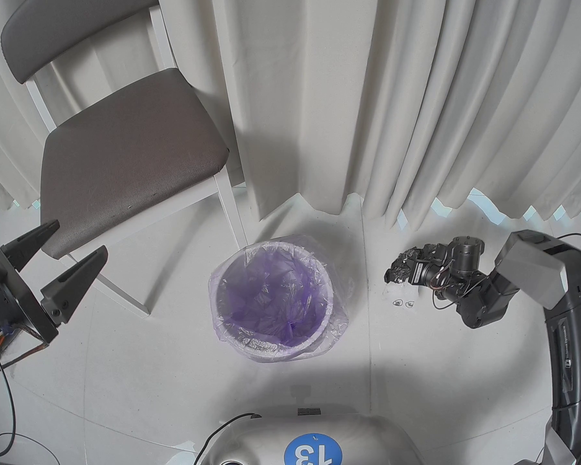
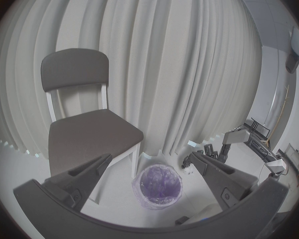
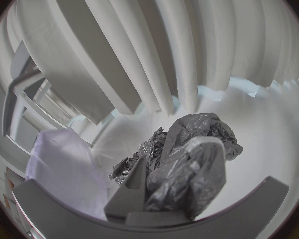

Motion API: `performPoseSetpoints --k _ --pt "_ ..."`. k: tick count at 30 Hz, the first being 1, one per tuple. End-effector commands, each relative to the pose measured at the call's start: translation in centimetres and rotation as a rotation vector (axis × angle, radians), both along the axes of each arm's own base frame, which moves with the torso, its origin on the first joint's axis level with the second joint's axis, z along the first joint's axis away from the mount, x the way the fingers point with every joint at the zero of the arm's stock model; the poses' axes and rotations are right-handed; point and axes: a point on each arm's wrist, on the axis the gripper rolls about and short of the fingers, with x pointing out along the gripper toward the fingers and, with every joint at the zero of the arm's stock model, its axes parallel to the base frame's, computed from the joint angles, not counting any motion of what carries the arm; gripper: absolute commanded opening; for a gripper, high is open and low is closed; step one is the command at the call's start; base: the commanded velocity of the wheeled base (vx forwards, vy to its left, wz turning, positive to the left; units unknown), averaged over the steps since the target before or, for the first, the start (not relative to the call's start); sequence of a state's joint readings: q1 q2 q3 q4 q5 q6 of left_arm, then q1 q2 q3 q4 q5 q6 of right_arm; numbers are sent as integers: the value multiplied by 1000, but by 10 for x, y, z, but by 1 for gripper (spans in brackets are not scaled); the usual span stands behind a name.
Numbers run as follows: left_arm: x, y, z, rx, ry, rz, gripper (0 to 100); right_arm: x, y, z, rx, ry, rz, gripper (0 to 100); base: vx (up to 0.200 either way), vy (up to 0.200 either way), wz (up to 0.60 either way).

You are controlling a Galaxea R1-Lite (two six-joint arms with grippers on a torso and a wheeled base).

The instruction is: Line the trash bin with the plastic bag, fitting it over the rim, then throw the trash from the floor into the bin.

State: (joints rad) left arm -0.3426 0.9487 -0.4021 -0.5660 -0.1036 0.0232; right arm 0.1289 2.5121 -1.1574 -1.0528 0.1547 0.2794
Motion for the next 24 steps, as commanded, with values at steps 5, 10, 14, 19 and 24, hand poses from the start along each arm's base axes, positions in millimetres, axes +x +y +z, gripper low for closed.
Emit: performPoseSetpoints --k 5,10,14,19,24 --pt "10 -1 -28 -39 142 21 100 -61 34 115 -58 -187 141 0 0 0 0" --pt "17 -2 -28 -30 151 38 100 -77 60 166 -117 -225 230 0 0 0 0" --pt "24 4 -30 -18 163 98 100 -88 86 206 -153 -192 251 0 0 0 0" --pt "30 14 -26 -28 156 162 100 -100 119 225 -179 -163 278 0 0 0 0" --pt "23 14 -21 -32 123 158 100 -120 152 219 -175 -155 374 0 0 0 0"
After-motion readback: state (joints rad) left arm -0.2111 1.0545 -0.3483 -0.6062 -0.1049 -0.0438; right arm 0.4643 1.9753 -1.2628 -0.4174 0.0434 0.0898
